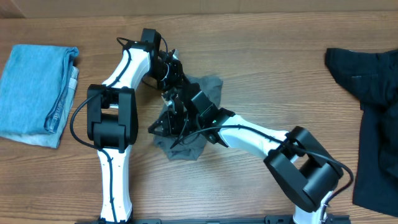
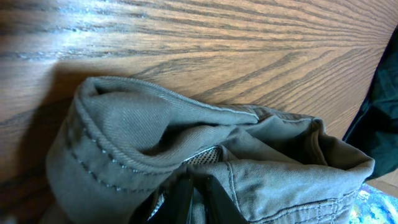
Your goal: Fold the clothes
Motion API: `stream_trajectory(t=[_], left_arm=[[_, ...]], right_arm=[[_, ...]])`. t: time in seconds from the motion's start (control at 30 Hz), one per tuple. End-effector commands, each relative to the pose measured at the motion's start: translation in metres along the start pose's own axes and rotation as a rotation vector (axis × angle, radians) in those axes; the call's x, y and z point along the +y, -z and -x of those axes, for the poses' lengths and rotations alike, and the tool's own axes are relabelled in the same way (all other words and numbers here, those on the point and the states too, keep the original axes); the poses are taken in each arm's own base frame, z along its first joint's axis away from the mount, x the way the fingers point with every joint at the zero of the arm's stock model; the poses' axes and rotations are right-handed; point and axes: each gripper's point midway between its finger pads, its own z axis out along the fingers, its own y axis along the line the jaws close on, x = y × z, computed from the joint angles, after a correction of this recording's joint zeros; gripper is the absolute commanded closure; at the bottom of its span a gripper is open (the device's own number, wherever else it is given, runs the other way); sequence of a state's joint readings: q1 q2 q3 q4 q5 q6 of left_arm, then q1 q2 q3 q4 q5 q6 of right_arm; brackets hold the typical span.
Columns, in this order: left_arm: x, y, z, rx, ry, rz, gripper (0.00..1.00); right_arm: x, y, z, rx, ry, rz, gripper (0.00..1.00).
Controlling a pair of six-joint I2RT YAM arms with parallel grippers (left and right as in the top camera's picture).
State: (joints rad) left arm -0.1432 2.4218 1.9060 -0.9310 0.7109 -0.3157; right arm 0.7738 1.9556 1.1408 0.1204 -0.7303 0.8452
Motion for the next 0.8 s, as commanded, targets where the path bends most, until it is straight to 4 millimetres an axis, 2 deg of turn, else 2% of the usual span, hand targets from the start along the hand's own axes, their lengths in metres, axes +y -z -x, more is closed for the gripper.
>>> stream_trajectory(t=[0.0, 0.23, 0.3, 0.33, 0.43, 0.5, 0.57, 0.63, 0.7, 0.77], left_arm=[[0.018, -0.004, -0.004, 0.014, 0.036, 0.050, 0.89], [0.019, -0.003, -0.004, 0.014, 0.039, 0.050, 0.90], [0.020, -0.003, -0.003, 0.010, 0.040, 0.049, 0.90], [0.020, -0.002, -0.002, 0.009, 0.039, 0.049, 0.90], [0.020, -0.002, -0.003, 0.009, 0.040, 0.048, 0.90], [0.020, -0.002, -0.003, 0.011, 0.041, 0.049, 0.90], [0.020, -0.002, -0.004, 0.014, 0.044, 0.050, 0.89], [0.021, -0.002, -0.005, 0.017, 0.043, 0.053, 0.89], [0.024, -0.002, -0.005, 0.015, 0.046, 0.070, 0.89], [0.024, -0.002, -0.006, 0.018, 0.049, 0.071, 0.89]], right_arm=[[-0.003, -0.010, -0.007, 0.067, -0.079, 0.046, 0.96], [-0.038, -0.026, -0.019, 0.117, -0.197, 0.008, 0.96], [-0.036, -0.028, -0.021, 0.135, -0.190, 0.030, 0.96], [-0.028, -0.027, -0.022, 0.148, -0.167, 0.063, 0.96], [0.032, -0.014, -0.020, 0.230, -0.001, 0.303, 0.96], [0.072, 0.004, -0.014, 0.278, 0.097, 0.398, 0.96], [0.098, 0.022, -0.006, 0.278, 0.169, 0.448, 0.96], [0.117, 0.042, 0.004, 0.245, 0.214, 0.470, 0.96], [0.126, 0.059, 0.013, 0.209, 0.238, 0.475, 0.96], [0.112, 0.076, 0.029, 0.156, 0.203, 0.420, 0.96]])
